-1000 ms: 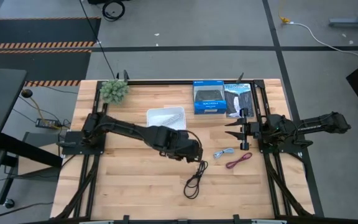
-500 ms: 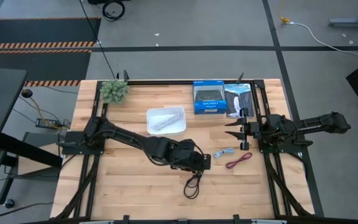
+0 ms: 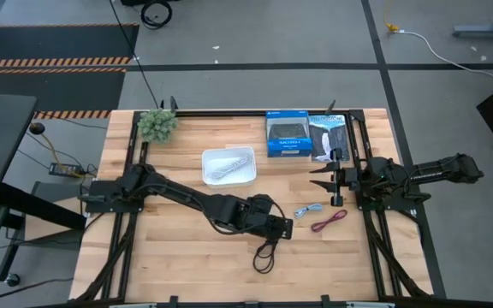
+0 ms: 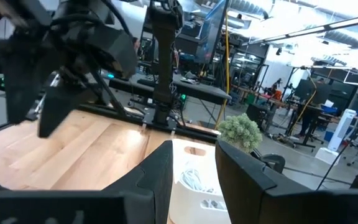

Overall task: Pick and place USB-C Cables
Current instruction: Put the black charger cable into the white bin

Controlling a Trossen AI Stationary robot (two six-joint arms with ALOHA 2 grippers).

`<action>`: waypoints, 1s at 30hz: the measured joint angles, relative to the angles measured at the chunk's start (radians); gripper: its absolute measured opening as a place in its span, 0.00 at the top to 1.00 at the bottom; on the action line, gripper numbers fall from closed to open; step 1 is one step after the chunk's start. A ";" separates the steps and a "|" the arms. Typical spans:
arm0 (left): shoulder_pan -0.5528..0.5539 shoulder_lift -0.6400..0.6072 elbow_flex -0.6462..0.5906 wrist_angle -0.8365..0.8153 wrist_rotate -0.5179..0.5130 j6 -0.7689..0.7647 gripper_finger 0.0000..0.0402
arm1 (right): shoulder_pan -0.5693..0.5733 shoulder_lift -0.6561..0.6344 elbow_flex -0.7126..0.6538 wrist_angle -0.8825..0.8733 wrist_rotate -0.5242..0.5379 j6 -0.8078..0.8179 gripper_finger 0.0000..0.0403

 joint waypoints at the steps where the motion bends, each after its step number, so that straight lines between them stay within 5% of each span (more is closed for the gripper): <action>1: 0.000 0.004 0.000 -0.012 -0.009 0.036 0.53 | 0.000 0.001 0.000 0.002 -0.001 0.000 0.68; 7: 0.005 0.056 0.001 0.011 0.033 0.169 0.51 | 0.000 0.003 0.000 0.002 0.002 0.000 0.68; 13: 0.003 0.129 0.000 0.021 0.175 0.247 0.33 | 0.000 0.014 0.000 0.006 -0.002 0.000 0.68; 18: -0.002 0.167 0.000 0.015 0.159 0.267 0.22 | 0.000 0.018 0.000 0.001 -0.002 0.000 0.68; 30: -0.018 0.212 -0.001 -0.006 0.080 0.338 0.28 | 0.000 0.018 0.000 0.002 0.000 0.000 0.68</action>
